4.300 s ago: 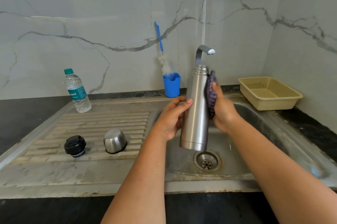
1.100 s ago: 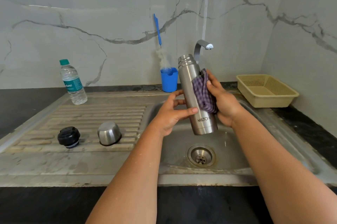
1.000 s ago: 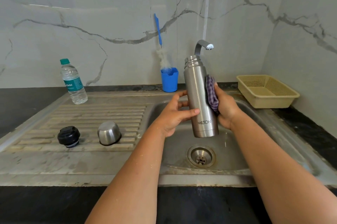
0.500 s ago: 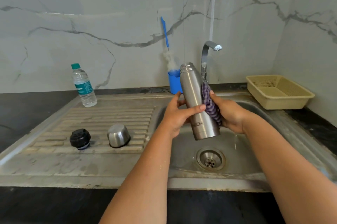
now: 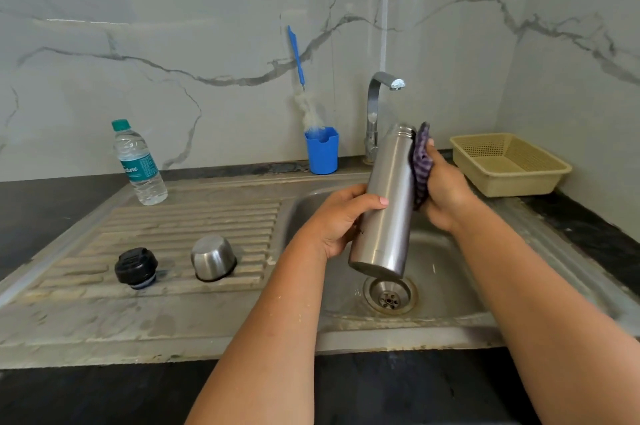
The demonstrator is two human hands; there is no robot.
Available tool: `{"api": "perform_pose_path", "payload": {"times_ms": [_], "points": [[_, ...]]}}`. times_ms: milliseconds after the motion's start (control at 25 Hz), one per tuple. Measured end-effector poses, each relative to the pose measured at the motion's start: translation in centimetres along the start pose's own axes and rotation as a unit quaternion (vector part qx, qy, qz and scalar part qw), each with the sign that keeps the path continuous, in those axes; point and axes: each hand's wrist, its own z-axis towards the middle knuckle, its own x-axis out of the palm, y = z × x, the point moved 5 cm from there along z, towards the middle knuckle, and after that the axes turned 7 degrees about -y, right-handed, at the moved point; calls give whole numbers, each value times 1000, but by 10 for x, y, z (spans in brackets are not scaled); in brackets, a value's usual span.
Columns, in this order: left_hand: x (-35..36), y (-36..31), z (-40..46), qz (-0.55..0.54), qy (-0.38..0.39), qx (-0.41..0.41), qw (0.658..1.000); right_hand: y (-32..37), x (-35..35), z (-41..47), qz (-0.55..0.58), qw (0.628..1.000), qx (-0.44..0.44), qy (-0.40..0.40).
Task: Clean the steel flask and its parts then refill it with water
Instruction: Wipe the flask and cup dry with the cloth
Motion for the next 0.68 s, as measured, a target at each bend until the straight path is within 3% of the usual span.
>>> {"api": "perform_pose_path", "payload": {"times_ms": [160, 240, 400, 480, 560, 680], "points": [[-28, -3, 7, -108, -209, 25, 972, -25, 37, -22, -234, 961, -62, 131], [-48, 1, 8, -224, -270, 10, 936, -31, 48, -27, -257, 950, -75, 158], [-48, -2, 2, -447, -275, -16, 851, -40, 45, -25, -118, 990, 21, 81], [-41, -6, 1, -519, -284, -11, 806, -43, 48, -28, -126, 990, -59, 29], [-36, -6, 3, -530, -289, -22, 797, -43, 54, -37, -219, 958, -184, -4], [-27, -2, 5, -499, -252, -55, 827, -35, 56, -47, -264, 931, -252, -11]]}}
